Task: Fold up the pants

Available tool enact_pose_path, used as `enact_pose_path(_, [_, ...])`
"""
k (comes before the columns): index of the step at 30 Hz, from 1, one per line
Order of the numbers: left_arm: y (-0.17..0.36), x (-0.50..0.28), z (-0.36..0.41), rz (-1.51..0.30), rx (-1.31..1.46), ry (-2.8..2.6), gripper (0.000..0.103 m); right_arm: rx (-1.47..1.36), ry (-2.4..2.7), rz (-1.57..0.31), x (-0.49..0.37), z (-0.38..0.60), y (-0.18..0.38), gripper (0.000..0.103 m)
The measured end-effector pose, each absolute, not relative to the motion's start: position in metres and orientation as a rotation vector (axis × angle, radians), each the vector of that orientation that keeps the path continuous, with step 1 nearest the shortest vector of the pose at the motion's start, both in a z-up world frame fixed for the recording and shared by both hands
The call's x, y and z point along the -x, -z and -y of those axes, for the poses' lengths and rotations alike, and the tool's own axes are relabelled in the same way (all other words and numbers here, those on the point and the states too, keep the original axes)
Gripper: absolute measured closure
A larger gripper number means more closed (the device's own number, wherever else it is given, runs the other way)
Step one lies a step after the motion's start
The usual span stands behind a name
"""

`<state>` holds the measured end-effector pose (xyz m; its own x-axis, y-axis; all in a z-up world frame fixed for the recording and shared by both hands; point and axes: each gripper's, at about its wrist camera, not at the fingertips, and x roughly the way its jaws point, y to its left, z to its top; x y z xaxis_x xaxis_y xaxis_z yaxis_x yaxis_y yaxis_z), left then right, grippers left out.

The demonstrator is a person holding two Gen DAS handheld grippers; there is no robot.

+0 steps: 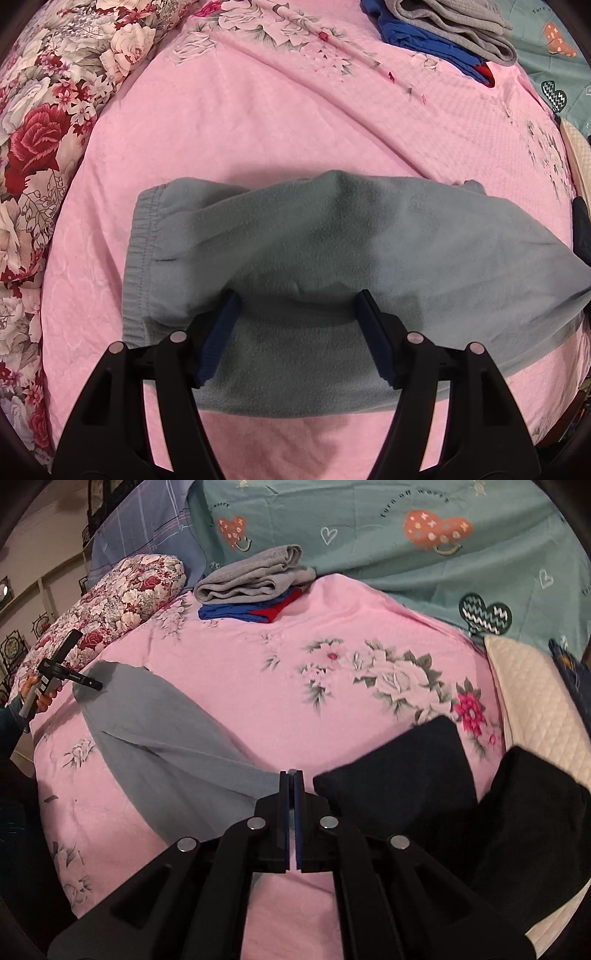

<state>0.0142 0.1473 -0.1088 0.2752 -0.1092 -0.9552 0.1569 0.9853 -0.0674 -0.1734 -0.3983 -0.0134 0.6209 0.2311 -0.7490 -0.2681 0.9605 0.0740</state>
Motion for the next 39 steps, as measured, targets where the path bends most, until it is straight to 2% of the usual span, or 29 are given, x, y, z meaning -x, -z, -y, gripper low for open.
enact_pose_path(5, [0.109, -0.017, -0.149, -1.299, -0.036, 0.189, 0.034, 0.032, -0.339, -0.902, 0.209, 0.388, 0.044, 0.101])
enact_pose_path(9, [0.109, -0.017, -0.156, -1.305, -0.054, 0.181, 0.034, 0.086, -0.305, -1.033, 0.228, 0.380, 0.087, 0.101])
enact_pose_path(12, [0.108, -0.017, -0.164, -1.316, -0.062, 0.165, 0.034, 0.026, -0.272, -0.996, 0.234, 0.387, 0.081, 0.101])
enact_pose_path(13, [0.107, -0.016, -0.169, -1.318, -0.058, 0.158, 0.034, 0.016, -0.273, -0.974, 0.235, 0.387, 0.074, 0.093])
enact_pose_path(14, [0.106, -0.014, -0.173, -1.318, -0.046, 0.152, 0.034, 0.032, -0.276, -0.946, 0.236, 0.381, 0.066, 0.077])
enact_pose_path(16, [0.100, -0.008, -0.181, -1.302, -0.017, 0.146, 0.034, 0.113, -0.301, -0.896, 0.238, 0.360, 0.055, 0.074])
enact_pose_path(21, [0.082, 0.017, -0.196, -1.223, 0.007, 0.150, 0.032, 0.083, -0.418, -0.937, 0.223, 0.309, 0.060, 0.074])
enact_pose_path(28, [0.105, 0.009, -0.221, -1.253, 0.059, 0.084, 0.030, 0.495, -0.268, -0.913, 0.215, 0.264, 0.085, 0.074])
enact_pose_path(31, [0.114, -0.001, -0.226, -1.247, 0.064, 0.058, 0.030, 0.588, -0.270, -0.910, 0.214, 0.254, 0.096, 0.074])
enact_pose_path(33, [0.113, -0.006, -0.227, -1.245, 0.070, 0.042, 0.030, 0.594, -0.283, -0.895, 0.212, 0.249, 0.098, 0.088])
enact_pose_path(34, [0.113, -0.009, -0.227, -1.246, 0.074, 0.036, 0.030, 0.594, -0.288, -0.893, 0.210, 0.247, 0.098, 0.101])
enact_pose_path(39, [0.113, -0.015, -0.227, -1.247, 0.064, 0.035, 0.030, 0.537, -0.295, -0.869, 0.217, 0.249, 0.070, 0.101])
